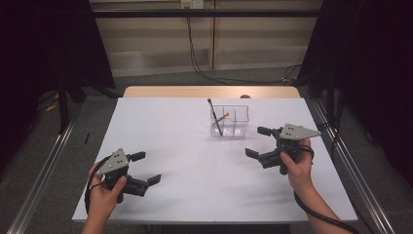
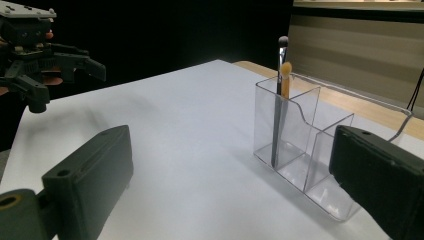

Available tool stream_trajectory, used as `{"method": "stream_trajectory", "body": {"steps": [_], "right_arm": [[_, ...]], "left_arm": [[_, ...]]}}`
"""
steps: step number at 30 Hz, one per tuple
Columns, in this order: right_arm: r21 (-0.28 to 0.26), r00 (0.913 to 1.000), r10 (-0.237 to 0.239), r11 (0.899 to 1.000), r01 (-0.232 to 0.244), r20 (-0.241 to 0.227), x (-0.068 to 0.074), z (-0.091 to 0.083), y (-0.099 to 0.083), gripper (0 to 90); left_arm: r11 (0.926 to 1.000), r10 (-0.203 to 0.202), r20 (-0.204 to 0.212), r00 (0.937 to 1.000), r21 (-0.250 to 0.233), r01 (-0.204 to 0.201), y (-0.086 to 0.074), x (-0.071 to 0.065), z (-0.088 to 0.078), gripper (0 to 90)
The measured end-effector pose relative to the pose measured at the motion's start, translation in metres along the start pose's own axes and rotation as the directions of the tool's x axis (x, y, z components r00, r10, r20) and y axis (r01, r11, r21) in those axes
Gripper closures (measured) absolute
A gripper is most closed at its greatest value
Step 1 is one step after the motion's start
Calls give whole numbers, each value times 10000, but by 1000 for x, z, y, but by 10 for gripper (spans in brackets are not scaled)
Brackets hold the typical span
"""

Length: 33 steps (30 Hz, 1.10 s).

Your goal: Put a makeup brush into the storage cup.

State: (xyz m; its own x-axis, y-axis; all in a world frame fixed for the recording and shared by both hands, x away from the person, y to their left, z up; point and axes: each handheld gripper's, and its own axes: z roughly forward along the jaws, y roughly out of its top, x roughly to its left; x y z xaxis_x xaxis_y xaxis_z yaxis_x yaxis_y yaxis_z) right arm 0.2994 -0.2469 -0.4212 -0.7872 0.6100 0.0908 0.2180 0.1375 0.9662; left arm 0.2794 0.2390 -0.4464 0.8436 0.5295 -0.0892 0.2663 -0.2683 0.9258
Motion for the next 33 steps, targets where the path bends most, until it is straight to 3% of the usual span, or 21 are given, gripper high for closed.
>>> {"method": "stream_trajectory", "body": {"steps": [33], "right_arm": [[152, 9980, 488, 9987, -495, 412, -8, -44, -32, 37]], "left_arm": [[10000, -70, -48, 10000, -63, 70, -1, 1, -3, 0]]}}
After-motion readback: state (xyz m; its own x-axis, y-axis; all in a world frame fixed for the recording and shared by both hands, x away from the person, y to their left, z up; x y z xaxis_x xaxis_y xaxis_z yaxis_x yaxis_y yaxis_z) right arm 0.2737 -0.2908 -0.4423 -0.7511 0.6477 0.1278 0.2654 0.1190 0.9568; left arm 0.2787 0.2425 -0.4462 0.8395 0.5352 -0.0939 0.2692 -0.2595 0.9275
